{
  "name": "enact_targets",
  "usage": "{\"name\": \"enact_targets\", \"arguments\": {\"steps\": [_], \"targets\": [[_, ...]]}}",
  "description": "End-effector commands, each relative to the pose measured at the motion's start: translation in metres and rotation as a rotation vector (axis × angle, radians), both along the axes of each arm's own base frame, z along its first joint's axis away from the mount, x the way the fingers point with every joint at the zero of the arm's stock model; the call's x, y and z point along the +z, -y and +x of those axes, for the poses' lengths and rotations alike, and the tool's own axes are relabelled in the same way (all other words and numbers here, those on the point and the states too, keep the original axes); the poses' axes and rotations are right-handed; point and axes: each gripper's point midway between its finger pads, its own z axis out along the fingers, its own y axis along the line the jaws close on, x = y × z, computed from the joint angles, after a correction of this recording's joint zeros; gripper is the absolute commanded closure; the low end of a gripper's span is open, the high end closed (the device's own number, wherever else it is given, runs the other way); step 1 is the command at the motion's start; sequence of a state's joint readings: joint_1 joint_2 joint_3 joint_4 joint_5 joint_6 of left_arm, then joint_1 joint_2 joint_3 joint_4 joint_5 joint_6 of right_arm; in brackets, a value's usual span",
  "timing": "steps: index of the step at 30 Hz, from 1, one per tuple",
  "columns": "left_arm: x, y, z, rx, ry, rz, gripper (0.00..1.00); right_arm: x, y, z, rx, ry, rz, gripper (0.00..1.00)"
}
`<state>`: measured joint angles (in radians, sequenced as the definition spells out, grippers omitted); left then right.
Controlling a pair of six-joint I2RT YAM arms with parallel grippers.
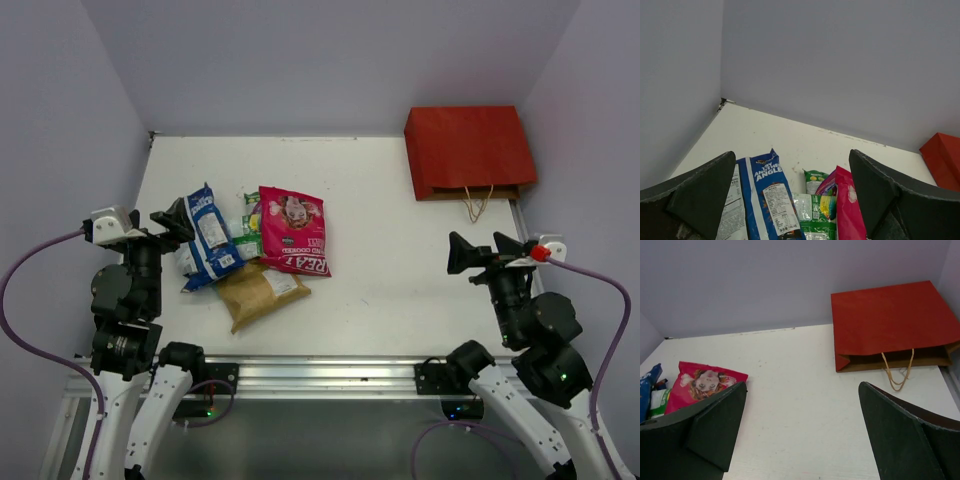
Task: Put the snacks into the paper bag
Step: Adjust the paper bag at the center of the board.
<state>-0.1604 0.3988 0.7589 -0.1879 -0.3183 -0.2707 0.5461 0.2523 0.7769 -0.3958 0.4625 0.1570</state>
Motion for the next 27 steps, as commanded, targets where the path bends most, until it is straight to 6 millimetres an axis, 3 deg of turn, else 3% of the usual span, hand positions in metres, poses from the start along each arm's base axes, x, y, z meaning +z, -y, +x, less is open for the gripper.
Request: {"name": "enact_targets", "arguments": {"steps": [1,12,17,23,24,26,27], "targets": [[0.009,0.004,0.001,-0.019,0.037,-0.017,0.00,0.004,0.003,0.005,-0.034,0.004,0.029,0.02],[0.011,-0.002,-0.004,0.010,0.050,-0.022,0.00,-0.015,0.006,0.022,-0.119,-0.126,0.003,0.01],[0.011,-0.003,-0.006,0.015,0.051,-0.018,0.00,-0.029,-0.002,0.033,-0.127,-0.225,-0.034,0.01],[0.008,0.003,-0.001,-0.013,0.043,-0.020,0.00,-0.053,-0.009,0.061,-0.211,-0.362,-0.091,0.01],[0.008,0.005,0.000,-0.025,0.040,-0.019,0.00,-0.064,-0.012,0.072,-0.231,-0.404,-0.120,0.01],[0.006,0.007,0.002,-0.032,0.035,-0.019,0.00,-0.065,-0.013,0.084,-0.272,-0.417,-0.138,0.01],[0.006,0.006,0.002,-0.032,0.036,-0.019,0.00,-0.078,-0.016,0.096,-0.289,-0.459,-0.168,0.02]]}}
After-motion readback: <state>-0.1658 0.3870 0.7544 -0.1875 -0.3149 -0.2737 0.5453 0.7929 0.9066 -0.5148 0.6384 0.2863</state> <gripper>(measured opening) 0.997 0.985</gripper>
